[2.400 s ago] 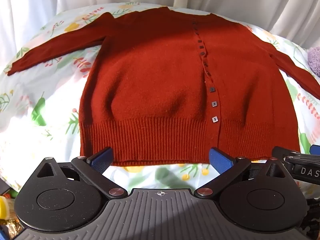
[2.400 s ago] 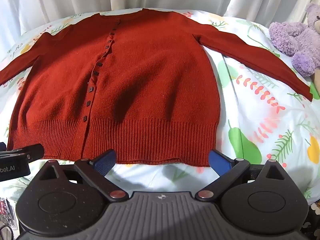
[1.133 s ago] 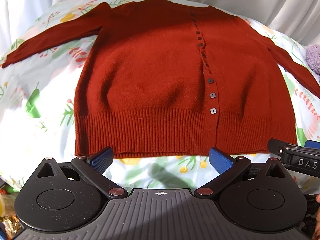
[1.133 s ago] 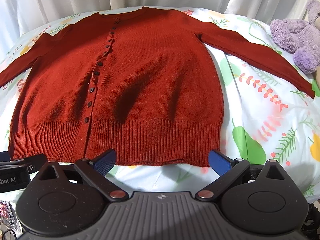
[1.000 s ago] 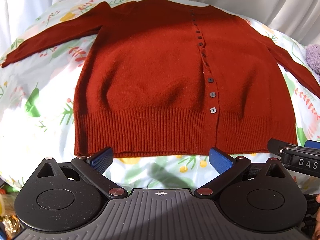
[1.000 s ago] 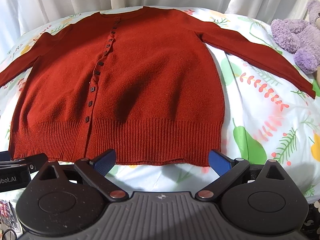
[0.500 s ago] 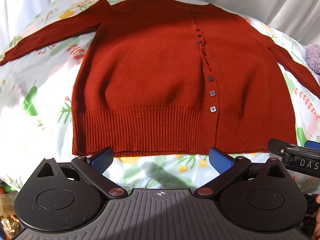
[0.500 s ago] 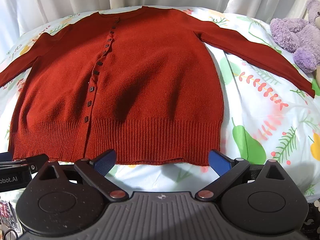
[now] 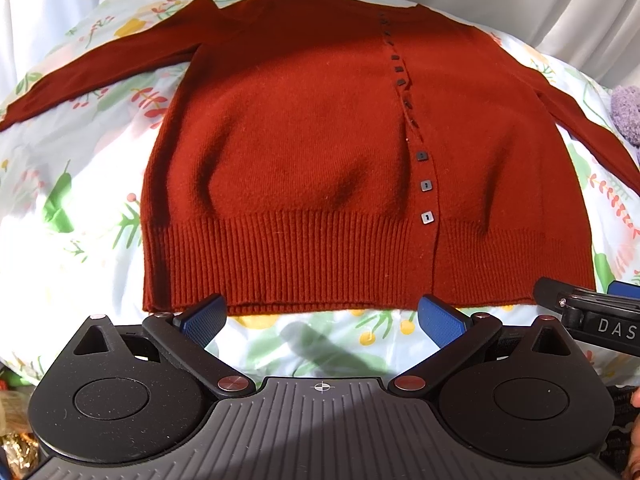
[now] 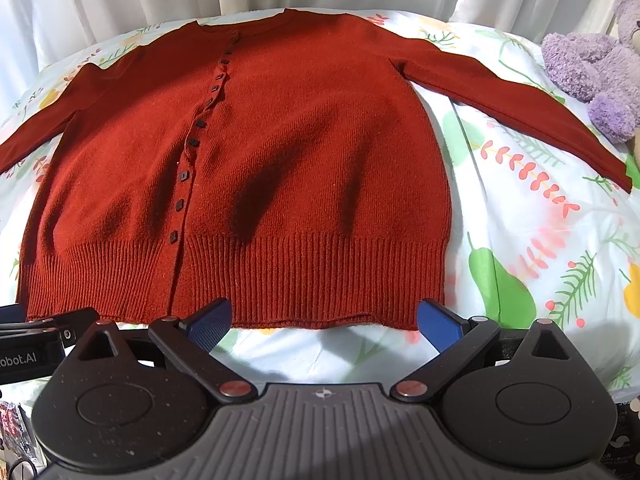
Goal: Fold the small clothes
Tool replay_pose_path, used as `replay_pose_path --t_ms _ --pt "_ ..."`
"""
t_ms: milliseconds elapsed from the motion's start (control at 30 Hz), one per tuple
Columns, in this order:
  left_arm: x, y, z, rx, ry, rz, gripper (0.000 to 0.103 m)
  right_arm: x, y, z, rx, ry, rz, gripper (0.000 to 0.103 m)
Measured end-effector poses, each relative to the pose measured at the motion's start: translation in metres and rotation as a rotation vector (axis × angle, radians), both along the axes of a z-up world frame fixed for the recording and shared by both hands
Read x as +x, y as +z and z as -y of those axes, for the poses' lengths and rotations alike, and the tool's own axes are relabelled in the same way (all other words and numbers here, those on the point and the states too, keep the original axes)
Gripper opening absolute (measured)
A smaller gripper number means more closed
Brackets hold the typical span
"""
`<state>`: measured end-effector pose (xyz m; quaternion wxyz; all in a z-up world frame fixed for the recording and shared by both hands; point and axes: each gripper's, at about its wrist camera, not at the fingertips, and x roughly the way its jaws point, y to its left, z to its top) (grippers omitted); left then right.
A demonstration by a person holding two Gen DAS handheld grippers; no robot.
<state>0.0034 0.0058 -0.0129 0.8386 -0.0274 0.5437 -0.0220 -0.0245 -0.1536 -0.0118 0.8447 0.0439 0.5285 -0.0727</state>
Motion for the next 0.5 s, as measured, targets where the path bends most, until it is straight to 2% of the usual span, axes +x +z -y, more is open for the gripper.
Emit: replay_pose_path --t_ms 500 --pt "0.0035 -0.0022 0.0012 -0.001 -0.003 -0.007 0.103 0.0028 -0.0018 0.0008 0.005 0.0 -0.009 0.099"
